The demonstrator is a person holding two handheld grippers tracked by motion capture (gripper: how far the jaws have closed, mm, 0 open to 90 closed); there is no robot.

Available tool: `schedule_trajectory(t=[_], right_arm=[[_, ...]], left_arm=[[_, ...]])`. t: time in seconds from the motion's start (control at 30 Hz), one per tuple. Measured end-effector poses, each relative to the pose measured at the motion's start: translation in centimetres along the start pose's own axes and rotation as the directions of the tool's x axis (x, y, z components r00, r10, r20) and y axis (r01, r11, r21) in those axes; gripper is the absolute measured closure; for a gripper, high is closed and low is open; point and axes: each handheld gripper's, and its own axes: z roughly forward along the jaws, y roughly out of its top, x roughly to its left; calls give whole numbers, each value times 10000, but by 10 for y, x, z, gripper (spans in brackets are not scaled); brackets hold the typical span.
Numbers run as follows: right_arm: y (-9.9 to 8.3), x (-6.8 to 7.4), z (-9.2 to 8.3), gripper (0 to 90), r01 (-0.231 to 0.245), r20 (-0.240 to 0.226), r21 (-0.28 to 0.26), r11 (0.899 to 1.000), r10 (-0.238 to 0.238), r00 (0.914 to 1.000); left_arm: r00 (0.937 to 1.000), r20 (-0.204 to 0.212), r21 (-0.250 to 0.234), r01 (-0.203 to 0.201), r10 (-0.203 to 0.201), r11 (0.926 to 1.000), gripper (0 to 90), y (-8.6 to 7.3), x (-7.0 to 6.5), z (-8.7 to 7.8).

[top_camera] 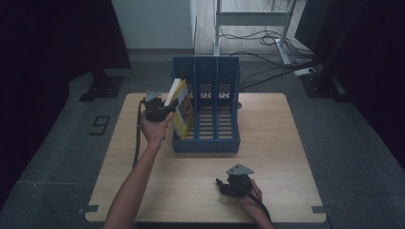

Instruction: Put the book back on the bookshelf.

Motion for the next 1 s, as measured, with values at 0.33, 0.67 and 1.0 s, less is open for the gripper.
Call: schedule_trajectory(t=[0.33,0.67,1.0], right_arm=[[0,0,0,322,-18,0,8,10000,18,10000],[0,-1,0,322,-84,-54,-12,10000,84,10000],[0,-1,0,322,-64,-49,-23,10000,64,10000]], left_arm=[[9981,-577,-143,-203,194,9997,757,0,-2,3],[9978,-660,-516,29,-63,9987,758,0,-2,7],[9969,-765,-966,93,-167,9953,758,7,-6,10]])
